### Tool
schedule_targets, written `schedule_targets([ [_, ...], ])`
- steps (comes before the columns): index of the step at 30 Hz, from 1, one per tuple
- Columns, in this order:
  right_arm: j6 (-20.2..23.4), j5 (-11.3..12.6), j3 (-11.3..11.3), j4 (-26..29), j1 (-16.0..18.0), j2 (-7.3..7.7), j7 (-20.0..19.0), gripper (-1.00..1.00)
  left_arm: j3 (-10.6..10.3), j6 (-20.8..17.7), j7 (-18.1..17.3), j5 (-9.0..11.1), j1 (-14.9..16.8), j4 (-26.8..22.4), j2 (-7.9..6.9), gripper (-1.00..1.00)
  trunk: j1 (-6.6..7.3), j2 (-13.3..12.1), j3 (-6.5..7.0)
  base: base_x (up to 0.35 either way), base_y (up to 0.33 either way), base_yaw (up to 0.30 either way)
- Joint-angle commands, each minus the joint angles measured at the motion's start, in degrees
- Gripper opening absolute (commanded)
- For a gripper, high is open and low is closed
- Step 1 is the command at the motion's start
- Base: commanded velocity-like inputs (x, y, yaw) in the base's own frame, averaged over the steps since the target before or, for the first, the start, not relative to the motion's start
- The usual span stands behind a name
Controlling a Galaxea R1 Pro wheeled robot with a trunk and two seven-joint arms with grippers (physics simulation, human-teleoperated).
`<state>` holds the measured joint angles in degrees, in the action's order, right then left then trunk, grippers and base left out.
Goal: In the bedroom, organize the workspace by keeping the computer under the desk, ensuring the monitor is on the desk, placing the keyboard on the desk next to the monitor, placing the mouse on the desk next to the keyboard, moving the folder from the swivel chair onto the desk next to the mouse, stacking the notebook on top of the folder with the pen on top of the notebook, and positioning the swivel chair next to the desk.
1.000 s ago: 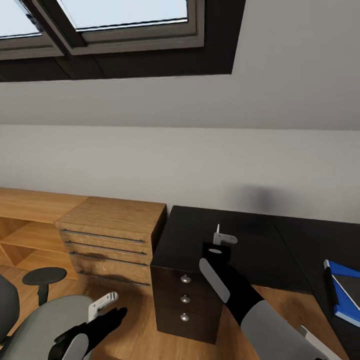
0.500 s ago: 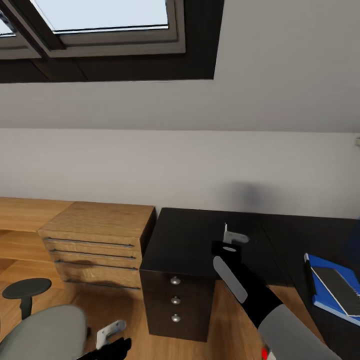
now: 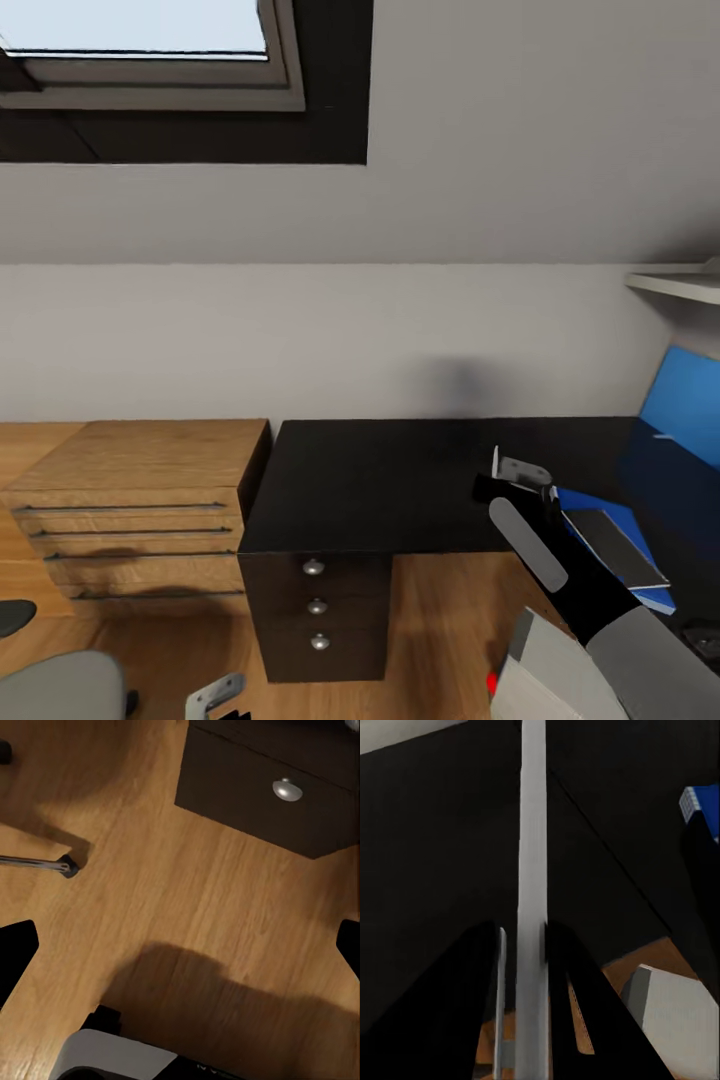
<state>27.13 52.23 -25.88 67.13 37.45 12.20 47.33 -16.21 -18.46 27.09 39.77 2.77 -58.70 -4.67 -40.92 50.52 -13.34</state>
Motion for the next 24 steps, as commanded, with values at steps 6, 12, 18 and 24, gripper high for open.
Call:
schedule_targets([
  [6, 2.0, 0.4, 2.5, -0.3, 0.1, 3.06, -5.8, -1.0, -0.3, 0.4, 0.5, 0.2, 0.0, 0.5, 0.03, 1.0, -0.01, 0.1, 0.04, 0.0, 0.0, -0.286],
  [12, 2.1, 0.2, 5.3, -6.5, 0.1, 5.93, -12.5, -1.0, -0.9, 3.9, 0.5, 0.3, 0.0, 1.2, 0.01, 1.0, -0.01, 0.1, 0.19, 0.0, 0.0, -0.286],
  [18, 2.1, 0.1, 7.5, -8.1, 0.1, 7.01, -13.3, -1.0, -1.9, 4.0, 0.5, 0.3, 0.0, 1.2, 0.01, 1.0, -0.01, 0.1, 0.35, 0.0, 0.0, -0.286],
  [24, 2.1, -0.3, 8.2, -11.0, 0.2, 7.06, -13.4, -1.0, -2.0, 4.0, 0.5, 0.3, 0.0, 1.2, 0.01, 1.0, -0.01, 0.1, 0.44, 0.0, 0.0, -0.148],
])
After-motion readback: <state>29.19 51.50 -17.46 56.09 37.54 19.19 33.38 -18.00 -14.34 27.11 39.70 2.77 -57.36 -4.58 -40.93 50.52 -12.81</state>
